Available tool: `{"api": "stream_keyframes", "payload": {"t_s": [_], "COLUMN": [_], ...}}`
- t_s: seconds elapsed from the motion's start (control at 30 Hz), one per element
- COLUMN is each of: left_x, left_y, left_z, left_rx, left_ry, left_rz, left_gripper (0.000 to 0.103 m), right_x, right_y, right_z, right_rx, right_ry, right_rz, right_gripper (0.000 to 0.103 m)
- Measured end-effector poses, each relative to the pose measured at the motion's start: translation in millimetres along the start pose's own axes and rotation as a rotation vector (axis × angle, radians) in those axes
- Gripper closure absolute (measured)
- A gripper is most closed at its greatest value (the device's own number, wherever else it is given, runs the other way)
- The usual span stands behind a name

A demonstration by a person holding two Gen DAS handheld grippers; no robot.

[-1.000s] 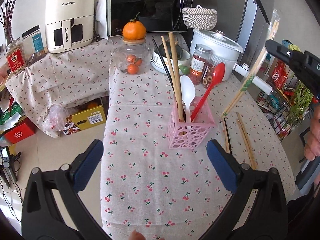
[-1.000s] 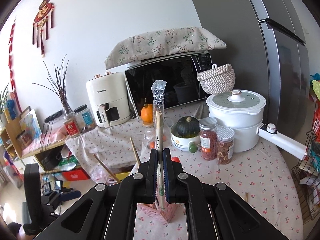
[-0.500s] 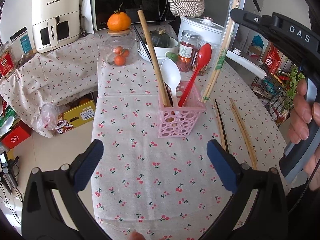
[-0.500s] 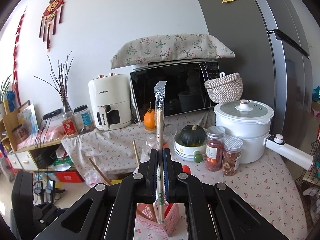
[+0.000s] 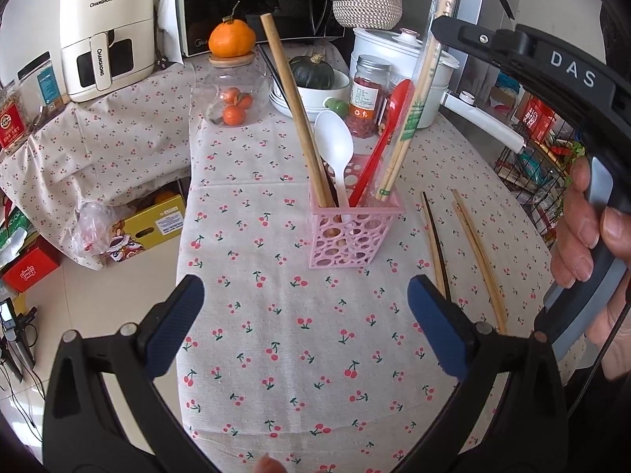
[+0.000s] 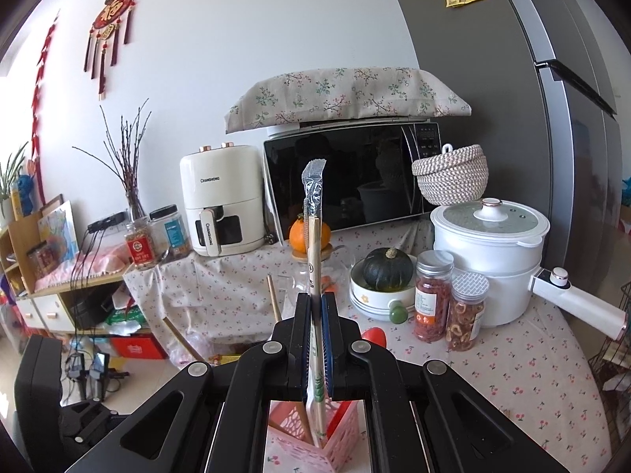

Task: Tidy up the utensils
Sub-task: 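Carry the wrapped chopsticks into the pink holder and open the right gripper, then lower the left gripper onto a wooden chopstick beside the black one and close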

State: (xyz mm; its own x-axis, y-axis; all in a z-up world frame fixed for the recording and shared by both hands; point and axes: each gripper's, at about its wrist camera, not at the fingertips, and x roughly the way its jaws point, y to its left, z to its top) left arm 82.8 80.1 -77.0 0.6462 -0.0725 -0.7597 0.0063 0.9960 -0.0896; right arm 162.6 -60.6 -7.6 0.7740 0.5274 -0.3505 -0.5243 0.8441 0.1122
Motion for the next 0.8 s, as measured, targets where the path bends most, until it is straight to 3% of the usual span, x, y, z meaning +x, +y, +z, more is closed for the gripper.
{"api": "stream_keyframes", "payload": {"t_s": [0.23, 0.3, 0.33, 0.37, 0.4, 0.43, 0.47, 0.63, 0.8], "left_x": [0.1, -0.2, -0.2, -0.1, -0.3, -0.5, -0.7, -0.7, -0.8], "left_y": [0.3, 0.3, 0.2, 0.3, 0.3, -0.1, -0.1, -0.4, -0.9], "left_z": [-0.3, -0.4, -0.3, -0.4, -0.3, -0.3, -0.3, -0.1, 0.8], "left_rx": [-0.002, -0.002, -0.003, -0.003, -0.004, -0.005, -0.005, -0.003, -0.003], "left_ry": [0.003, 0.003, 0.002, 0.002, 0.002, 0.002, 0.001, 0.000, -0.002], "left_rz": [-0.001, 0.000, -0.001, -0.001, -0.001, -0.001, -0.001, -0.002, 0.001], "left_gripper": [0.001, 0.001, 0.001, 0.001, 0.001, 0.001, 0.001, 0.000, 0.001], "right_x": [0.1, -0.1, -0.6, -1.4, -3.1, -5.8, -7.9, -11.5, -7.7], "right_y": [-3.2, -4.7, -5.4, -6.0, -7.1, -8.4, -9.3, -12.7, -15.7], "right_z": [-2.3, -2.6, -2.7, -2.8, -2.8, -2.8, -2.3, 0.1, 0.2], "right_rx": [0.007, 0.013, 0.017, 0.022, 0.031, 0.042, 0.050, 0.051, 0.014], "right_ry": [0.016, 0.018, 0.017, 0.014, 0.004, -0.011, -0.022, -0.028, 0.026], "right_rz": [-0.002, -0.005, -0.008, -0.017, -0.023, -0.026, -0.032, -0.081, -0.181], "right_gripper": [0.096, 0.090, 0.078, 0.053, 0.038, 0.016, 0.011, 0.000, 0.000]}}
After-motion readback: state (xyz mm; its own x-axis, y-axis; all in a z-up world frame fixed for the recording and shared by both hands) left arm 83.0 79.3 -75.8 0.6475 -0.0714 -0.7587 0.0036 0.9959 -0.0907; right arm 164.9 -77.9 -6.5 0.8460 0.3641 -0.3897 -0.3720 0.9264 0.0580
